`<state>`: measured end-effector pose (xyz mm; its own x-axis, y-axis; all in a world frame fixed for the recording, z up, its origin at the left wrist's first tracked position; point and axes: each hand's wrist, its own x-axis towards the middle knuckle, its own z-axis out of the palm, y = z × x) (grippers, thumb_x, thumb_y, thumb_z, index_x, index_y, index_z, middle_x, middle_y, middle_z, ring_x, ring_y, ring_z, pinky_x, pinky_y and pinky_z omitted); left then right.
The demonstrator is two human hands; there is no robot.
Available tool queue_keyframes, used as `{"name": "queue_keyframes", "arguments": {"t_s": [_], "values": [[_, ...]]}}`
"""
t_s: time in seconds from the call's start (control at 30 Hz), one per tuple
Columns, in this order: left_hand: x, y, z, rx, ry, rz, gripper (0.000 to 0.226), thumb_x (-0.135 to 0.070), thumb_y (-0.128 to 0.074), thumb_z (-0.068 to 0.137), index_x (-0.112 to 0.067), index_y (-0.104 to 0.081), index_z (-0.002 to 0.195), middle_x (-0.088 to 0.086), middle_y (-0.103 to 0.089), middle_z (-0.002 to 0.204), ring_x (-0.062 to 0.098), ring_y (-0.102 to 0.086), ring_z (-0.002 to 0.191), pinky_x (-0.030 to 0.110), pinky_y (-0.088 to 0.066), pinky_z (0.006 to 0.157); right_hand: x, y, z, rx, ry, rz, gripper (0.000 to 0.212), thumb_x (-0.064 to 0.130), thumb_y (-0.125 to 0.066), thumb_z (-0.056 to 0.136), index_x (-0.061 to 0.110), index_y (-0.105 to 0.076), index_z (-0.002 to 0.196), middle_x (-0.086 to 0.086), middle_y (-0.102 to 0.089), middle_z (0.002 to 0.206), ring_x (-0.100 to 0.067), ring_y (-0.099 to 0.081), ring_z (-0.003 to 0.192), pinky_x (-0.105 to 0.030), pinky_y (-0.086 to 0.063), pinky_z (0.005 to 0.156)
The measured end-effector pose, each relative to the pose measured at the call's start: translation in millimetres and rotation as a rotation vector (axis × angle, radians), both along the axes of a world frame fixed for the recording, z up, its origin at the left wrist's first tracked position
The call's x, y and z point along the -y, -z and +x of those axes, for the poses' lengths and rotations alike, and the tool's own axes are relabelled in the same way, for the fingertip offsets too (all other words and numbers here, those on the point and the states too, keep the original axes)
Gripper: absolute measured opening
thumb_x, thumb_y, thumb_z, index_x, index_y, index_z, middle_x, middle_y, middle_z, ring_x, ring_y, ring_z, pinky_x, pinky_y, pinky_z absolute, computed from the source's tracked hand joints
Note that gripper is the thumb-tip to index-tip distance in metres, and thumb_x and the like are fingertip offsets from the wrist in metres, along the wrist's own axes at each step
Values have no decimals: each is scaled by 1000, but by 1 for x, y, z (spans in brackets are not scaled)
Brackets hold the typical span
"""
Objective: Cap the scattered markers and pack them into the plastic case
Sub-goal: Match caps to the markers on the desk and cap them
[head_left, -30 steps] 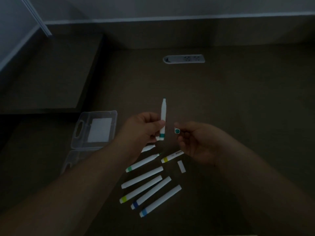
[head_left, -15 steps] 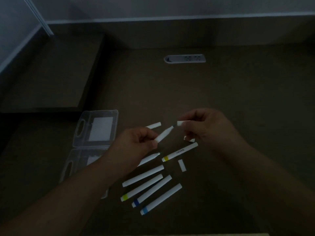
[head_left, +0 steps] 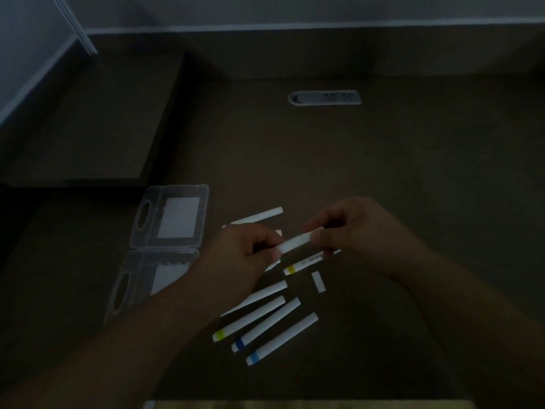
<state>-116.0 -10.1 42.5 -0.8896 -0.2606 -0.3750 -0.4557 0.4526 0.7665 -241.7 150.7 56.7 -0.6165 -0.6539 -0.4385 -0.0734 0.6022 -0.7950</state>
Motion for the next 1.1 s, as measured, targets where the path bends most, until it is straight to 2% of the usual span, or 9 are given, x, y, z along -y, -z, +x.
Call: {"name": "queue_keyframes", "arguments": {"t_s": [0.13, 0.27, 0.33, 0.43, 0.63, 0.73, 0.8, 0.97, 1.1], "values": [[-11, 0, -5, 21, 118, -126, 20, -26, -57, 95, -45, -58, 91, -20, -59, 92, -10, -55, 86, 9, -41, 67, -15, 4, 2, -23, -11, 63, 14, 19, -64, 90, 33, -66, 93, 9, -67, 97, -1, -65, 84, -16, -48, 64], [-28, 1, -16, 140, 288, -249, 27, -27, -52, 99, -31, -57, 125, -9, -59, 114, 4, -55, 101, 20, -46, 89, -36, 14, 10, -96, -126, 200, 18, 23, -66, 89, 40, -62, 92, 15, -61, 100, 0, -58, 92, -17, -45, 73], [-34, 9, -15, 120, 299, -324, 33, -34, -53, 97, -31, -54, 130, -8, -57, 123, 3, -50, 105, 14, -40, 88, -49, 20, 12, -117, -102, 229, 17, 23, -67, 89, 39, -62, 90, 15, -60, 97, 1, -57, 89, -16, -42, 69], [-34, 19, -4, 61, 202, -383, 35, -39, -56, 95, -33, -54, 129, -13, -52, 127, 1, -44, 113, 14, -30, 90, -72, 31, 9, -165, -28, 280, 17, 24, -69, 88, 39, -61, 89, 14, -56, 99, -1, -55, 89, -16, -40, 67], [-19, 32, 20, 41, -7, -418, 32, -32, -61, 92, -34, -56, 124, -20, -45, 113, -2, -45, 111, 20, -35, 97, -97, 52, 3, -299, 44, 344, 23, 25, -74, 84, 42, -58, 82, 13, -54, 103, -1, -51, 92, -13, -36, 67], [-12, 34, 32, 41, -86, -433, 33, -30, -62, 92, -33, -56, 124, -19, -48, 114, -4, -44, 103, 21, -38, 94, -97, 60, 6, -327, 22, 407, 24, 28, -73, 84, 45, -56, 85, 9, -54, 117, -11, -49, 119, -26, -44, 92], [-7, 36, 38, 43, -123, -451, 33, -30, -63, 90, -31, -58, 123, -18, -50, 113, -2, -49, 99, 21, -41, 89, -95, 60, 8, -348, 6, 409, 23, 28, -73, 85, 45, -58, 91, 11, -53, 119, -10, -47, 121, -31, -43, 100], [4, 39, 43, 88, -94, -534, 35, -30, -62, 91, -30, -57, 125, -12, -52, 116, 0, -48, 98, 26, -46, 92, -88, 52, 2, -361, -33, 387, 25, 33, -74, 83, 44, -60, 101, 18, -48, 111, -1, -46, 107, -23, -40, 92], [7, 42, 34, 108, 10, -632, 30, -33, -60, 92, -33, -59, 122, -10, -54, 121, 1, -45, 101, 24, -41, 93, -59, 44, -9, -372, 50, 301, 16, 31, -68, 88, 41, -59, 96, 19, -47, 94, 1, -48, 83, -19, -39, 71]]}}
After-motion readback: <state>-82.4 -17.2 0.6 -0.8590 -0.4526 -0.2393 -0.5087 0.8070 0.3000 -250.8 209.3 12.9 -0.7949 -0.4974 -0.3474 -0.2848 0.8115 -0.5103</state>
